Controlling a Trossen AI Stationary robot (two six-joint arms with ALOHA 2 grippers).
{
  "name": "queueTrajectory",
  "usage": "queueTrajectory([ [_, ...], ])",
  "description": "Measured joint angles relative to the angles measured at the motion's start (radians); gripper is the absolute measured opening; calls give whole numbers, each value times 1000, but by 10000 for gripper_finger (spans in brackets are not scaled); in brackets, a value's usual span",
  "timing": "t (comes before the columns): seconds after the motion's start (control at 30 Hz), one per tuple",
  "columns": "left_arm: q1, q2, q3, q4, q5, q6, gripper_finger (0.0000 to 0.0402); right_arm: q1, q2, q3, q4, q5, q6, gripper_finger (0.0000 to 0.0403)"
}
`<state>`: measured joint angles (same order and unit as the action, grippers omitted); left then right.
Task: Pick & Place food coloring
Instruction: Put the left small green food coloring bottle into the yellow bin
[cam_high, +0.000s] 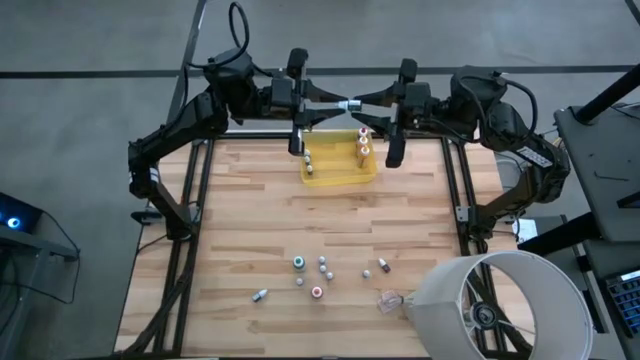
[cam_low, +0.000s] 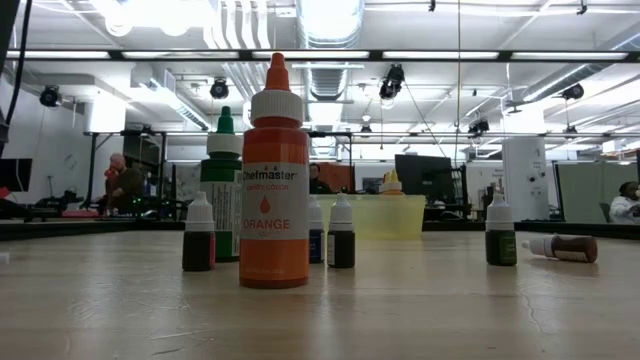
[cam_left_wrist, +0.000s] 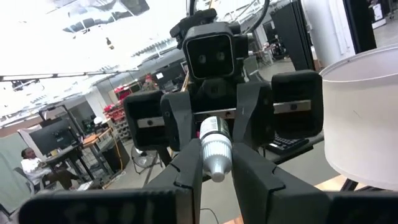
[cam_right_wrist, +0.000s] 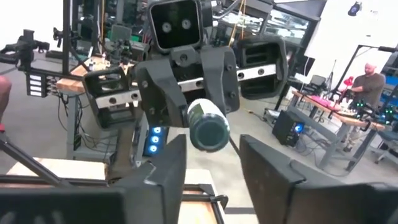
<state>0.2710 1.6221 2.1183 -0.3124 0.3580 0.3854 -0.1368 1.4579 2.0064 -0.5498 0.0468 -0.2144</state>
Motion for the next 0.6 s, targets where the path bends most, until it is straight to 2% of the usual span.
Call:
queueTrajectory([
  [0.17, 0, -2, 0, -9, -3, -5, 51, 0, -15, 0, 6, 1, 3, 180],
  [0.27, 1, -4, 0, -28, -41, -5, 51, 0, -36, 0, 6, 15, -2, 194],
  [0.43, 10, -4, 0, -74, -111, -27, 51, 1, -83, 28, -16, 112, 2, 197],
  [0.6, 41, -4, 0, -110, -154, -77, 51, 0, -130, 67, -88, 167, 75, 191],
])
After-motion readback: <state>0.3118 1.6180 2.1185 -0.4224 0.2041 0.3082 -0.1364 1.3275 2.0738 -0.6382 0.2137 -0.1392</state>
